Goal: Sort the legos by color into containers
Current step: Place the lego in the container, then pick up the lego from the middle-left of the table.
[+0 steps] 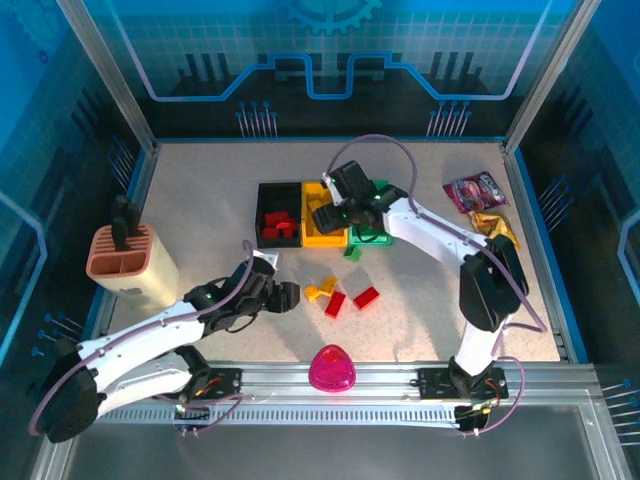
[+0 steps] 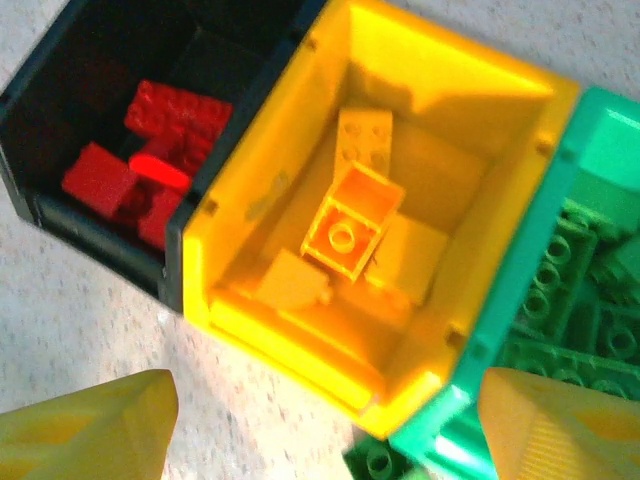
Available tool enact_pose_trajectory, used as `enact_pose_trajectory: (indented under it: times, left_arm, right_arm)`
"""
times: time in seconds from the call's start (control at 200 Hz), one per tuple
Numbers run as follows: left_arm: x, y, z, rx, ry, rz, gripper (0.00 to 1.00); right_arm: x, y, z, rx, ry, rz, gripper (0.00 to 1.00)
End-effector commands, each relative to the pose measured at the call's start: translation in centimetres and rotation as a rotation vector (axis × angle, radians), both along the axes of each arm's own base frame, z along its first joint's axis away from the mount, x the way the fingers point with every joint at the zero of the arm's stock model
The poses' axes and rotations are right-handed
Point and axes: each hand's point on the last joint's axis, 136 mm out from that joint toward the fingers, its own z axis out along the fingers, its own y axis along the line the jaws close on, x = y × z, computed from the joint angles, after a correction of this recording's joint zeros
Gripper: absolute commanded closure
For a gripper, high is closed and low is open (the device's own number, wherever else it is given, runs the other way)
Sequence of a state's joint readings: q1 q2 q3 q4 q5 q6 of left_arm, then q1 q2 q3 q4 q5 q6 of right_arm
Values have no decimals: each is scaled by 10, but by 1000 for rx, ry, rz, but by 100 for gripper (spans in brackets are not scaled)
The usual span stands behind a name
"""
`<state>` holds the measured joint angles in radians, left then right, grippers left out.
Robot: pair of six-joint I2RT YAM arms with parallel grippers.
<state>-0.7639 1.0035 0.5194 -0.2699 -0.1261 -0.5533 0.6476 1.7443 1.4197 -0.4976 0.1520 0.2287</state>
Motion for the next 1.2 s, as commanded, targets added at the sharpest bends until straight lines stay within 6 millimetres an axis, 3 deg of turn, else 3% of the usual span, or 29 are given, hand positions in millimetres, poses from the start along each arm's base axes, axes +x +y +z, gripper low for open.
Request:
enact_pose_trajectory:
  times: [0.0, 0.15, 0.295, 0.395, 0.685, 0.71, 0.831, 1.076, 1.196]
  left_arm:
    - [-2, -32, 13, -1, -27, -161, 42]
    - [-8, -62, 5, 79, 28, -286, 48]
    - [-13, -91, -1, 91, 64, -369, 47]
    - [-15, -102, -15, 138, 125, -403, 47]
    - [-2, -107, -54, 313, 199, -384, 41]
    - [-1, -108, -55, 323, 201, -384, 41]
    - [4, -107, -65, 393, 214, -387, 41]
    - [12, -101, -77, 497, 210, -392, 41]
    - [13, -99, -80, 525, 215, -394, 48]
  right_arm:
    - [-16, -16, 13, 38, -35, -44, 21]
    - [-34, -40, 9, 72, -41, -93, 21]
    - [-44, -62, 0, 80, -34, -135, 21]
    - [-48, -74, -6, 98, -29, -162, 21]
    - [-52, -95, -15, 173, -17, -213, 21]
    - [-56, -99, -25, 163, 2, -218, 21]
    - [-60, -104, -34, 172, 19, -232, 21]
    - [-64, -112, -39, 188, 22, -256, 22]
    - [-66, -116, -39, 192, 18, -268, 22]
